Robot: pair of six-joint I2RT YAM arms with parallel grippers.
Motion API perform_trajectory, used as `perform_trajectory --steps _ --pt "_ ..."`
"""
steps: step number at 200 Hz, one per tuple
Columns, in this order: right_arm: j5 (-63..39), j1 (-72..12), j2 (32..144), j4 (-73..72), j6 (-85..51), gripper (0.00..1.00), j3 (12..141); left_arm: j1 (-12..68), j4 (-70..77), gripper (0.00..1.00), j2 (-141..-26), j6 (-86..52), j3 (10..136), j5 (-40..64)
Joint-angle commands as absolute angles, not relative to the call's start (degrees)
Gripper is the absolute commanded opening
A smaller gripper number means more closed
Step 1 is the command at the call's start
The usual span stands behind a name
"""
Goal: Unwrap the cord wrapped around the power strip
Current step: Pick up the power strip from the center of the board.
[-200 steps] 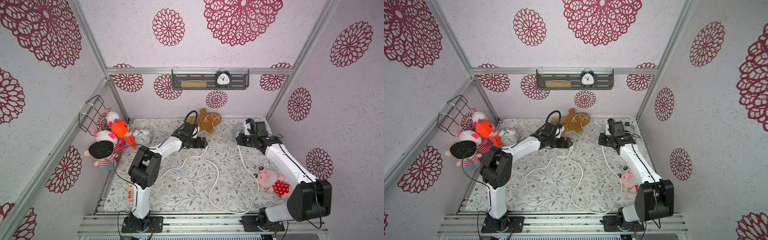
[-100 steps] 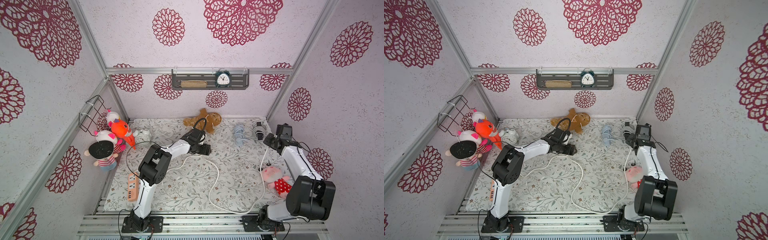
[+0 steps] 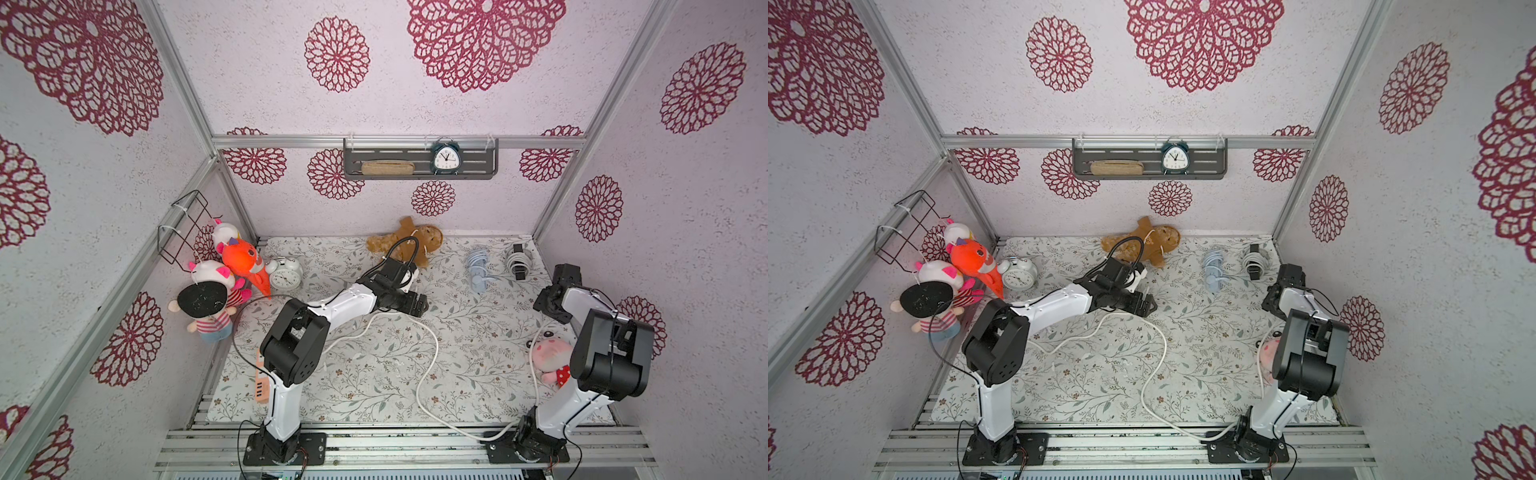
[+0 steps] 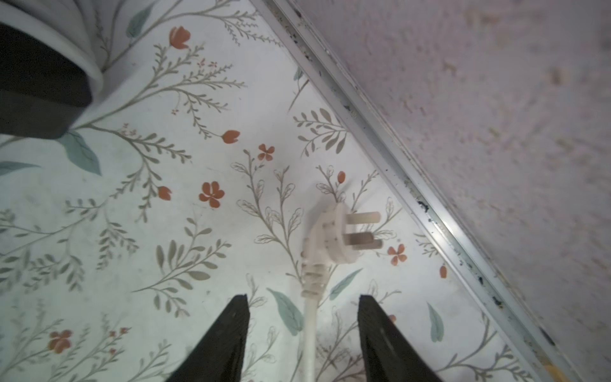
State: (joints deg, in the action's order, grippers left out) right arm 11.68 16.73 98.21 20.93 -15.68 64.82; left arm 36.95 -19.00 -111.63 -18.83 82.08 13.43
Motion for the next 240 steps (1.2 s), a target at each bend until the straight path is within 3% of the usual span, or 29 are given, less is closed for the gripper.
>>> perform_trajectory --steps 1,32,99,129,160,191,240 --pt "5.9 13.3 94.7 22.4 -10.7 0.73 70.1 35.9 -17.6 0.97 -106.3 -19.3 83.1 7.4" --pt "-0.7 5.7 98.2 24.5 -7.6 0.89 76.0 33.3 -21.9 0.97 -103.4 -21.8 84.5 2.5" --pt "0.8 -3.3 117.5 22.9 -6.2 0.87 92.4 27.7 -25.4 1.0 -94.1 -26.3 77.0 -3.8" --pt "0.7 -4.2 123.3 22.5 -7.3 0.84 96.6 25.1 -26.2 0.93 -89.8 -28.0 73.3 -4.8" --pt "-2.8 -5.1 126.6 24.4 -8.8 0.7 98.4 24.0 -26.9 0.88 -86.5 -28.8 71.0 -5.9" --pt "-5.8 -5.5 123.0 23.4 -9.7 0.39 95.1 22.8 -27.4 0.84 -85.7 -30.2 70.9 -5.9" --pt "-20.0 -5.5 114.1 21.9 -7.8 0.27 89.4 22.5 -23.5 0.81 -87.2 -33.2 71.5 1.8"
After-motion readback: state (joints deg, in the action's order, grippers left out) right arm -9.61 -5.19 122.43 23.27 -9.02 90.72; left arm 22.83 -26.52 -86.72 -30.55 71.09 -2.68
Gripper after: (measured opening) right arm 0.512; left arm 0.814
